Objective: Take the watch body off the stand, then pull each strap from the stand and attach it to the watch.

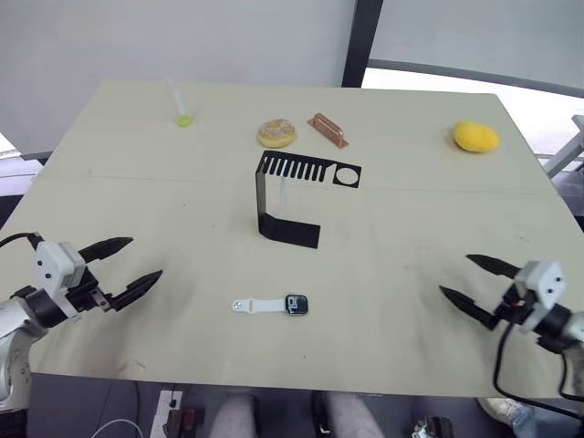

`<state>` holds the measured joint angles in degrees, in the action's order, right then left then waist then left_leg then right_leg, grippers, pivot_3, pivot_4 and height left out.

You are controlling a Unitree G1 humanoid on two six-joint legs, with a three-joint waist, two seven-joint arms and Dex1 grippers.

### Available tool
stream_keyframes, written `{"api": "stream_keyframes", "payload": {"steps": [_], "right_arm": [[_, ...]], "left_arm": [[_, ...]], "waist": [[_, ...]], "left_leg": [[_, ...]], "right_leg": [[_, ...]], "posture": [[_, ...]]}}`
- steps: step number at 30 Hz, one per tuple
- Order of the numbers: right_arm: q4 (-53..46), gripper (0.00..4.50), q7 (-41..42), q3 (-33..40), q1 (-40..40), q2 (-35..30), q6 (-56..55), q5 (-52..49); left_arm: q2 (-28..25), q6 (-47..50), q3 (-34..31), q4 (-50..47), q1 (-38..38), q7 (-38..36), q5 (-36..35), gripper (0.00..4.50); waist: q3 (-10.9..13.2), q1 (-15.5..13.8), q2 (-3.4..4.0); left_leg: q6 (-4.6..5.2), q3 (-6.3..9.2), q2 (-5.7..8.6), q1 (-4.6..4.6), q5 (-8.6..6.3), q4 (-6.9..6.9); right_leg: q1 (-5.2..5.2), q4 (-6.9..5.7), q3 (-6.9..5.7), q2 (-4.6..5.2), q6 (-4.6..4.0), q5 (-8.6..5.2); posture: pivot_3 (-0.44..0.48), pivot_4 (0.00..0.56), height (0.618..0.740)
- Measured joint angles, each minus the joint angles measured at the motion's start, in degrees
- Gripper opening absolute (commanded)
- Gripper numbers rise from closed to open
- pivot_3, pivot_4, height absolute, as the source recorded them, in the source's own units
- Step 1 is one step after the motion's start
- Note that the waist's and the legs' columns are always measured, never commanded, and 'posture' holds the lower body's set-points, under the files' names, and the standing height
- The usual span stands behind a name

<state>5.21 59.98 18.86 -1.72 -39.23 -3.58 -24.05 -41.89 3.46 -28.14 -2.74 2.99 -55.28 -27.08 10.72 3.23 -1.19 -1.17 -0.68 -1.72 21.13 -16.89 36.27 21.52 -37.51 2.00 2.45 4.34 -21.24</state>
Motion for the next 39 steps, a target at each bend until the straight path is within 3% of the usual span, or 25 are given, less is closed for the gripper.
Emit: {"api": "stream_keyframes", "payload": {"steps": [2,9,14,21,34,37,39], "right_arm": [[-2.17,3.62,-2.19,-3.18,3.49,2.41,3.51,0.06],[-3.08,0.13,-8.96,-18.07,18.32,13.7,10.37,4.91],[7.3,0.03,-13.53,-24.42,28.47,21.96,10.49,10.78],[18.32,0.03,-15.93,-26.33,34.36,26.29,7.12,15.16],[26.83,0.03,-16.35,-26.96,38.89,27.62,2.72,17.54],[27.45,0.0,-16.38,-26.52,39.16,28.02,2.92,17.46],[27.54,0.0,-16.35,-26.41,39.22,28.11,3.05,17.4]], "left_arm": [[1.65,2.13,0.69,-4.68,-0.19,2.98,-0.37,4.5],[8.07,11.32,8.73,-21.46,-2.53,15.79,-0.58,4.5],[13.31,17.14,17.45,-29.3,-3.51,24.58,1.92,4.5],[18.34,21.1,24.27,-31.51,-5.87,33.21,6.9,4.5],[23.25,25.47,31.98,-32.2,-11.85,39.58,13.54,4.5],[24.93,25.84,33.11,-30.66,-12.83,41.45,15.5,3.7],[25.89,25.5,33.62,-29.25,-12.98,41.89,16.32,2.71]], "waist": [[0.0,0.06,0.0],[-0.01,-0.19,-0.01],[-0.01,-0.17,-0.01],[-0.02,-0.18,-0.03],[-0.05,-0.06,-0.05],[-0.06,-0.09,-0.06],[-0.07,-0.07,-0.07]], "left_leg": [[-0.02,0.0,-0.01,0.0,0.01,0.03],[-0.09,0.06,0.02,0.04,0.04,0.08],[-0.1,0.06,0.04,0.09,0.05,0.23],[-0.11,0.05,0.04,0.11,0.06,0.32],[-0.16,0.05,0.0,0.07,0.08,0.46],[-0.16,0.05,0.0,0.07,0.08,0.5],[-0.16,0.05,-0.01,0.08,0.07,0.56]], "right_leg": [[0.01,-0.03,0.01,0.0,0.01,0.0],[0.08,-0.15,-0.03,-0.02,0.01,0.01],[0.1,-0.23,-0.04,-0.03,0.03,0.02],[0.09,-0.25,-0.04,-0.05,0.03,0.02],[0.05,-0.33,-0.03,-0.11,0.03,0.02],[0.03,-0.33,-0.03,-0.11,0.03,0.02],[0.03,-0.34,-0.03,-0.12,0.03,0.02]], "posture": [[0.0,0.15,0.74],[0.0,0.15,0.74],[0.0,0.15,0.74],[0.0,0.15,0.74],[0.0,0.15,0.74],[0.0,0.15,0.74],[0.0,0.15,0.74]]}}
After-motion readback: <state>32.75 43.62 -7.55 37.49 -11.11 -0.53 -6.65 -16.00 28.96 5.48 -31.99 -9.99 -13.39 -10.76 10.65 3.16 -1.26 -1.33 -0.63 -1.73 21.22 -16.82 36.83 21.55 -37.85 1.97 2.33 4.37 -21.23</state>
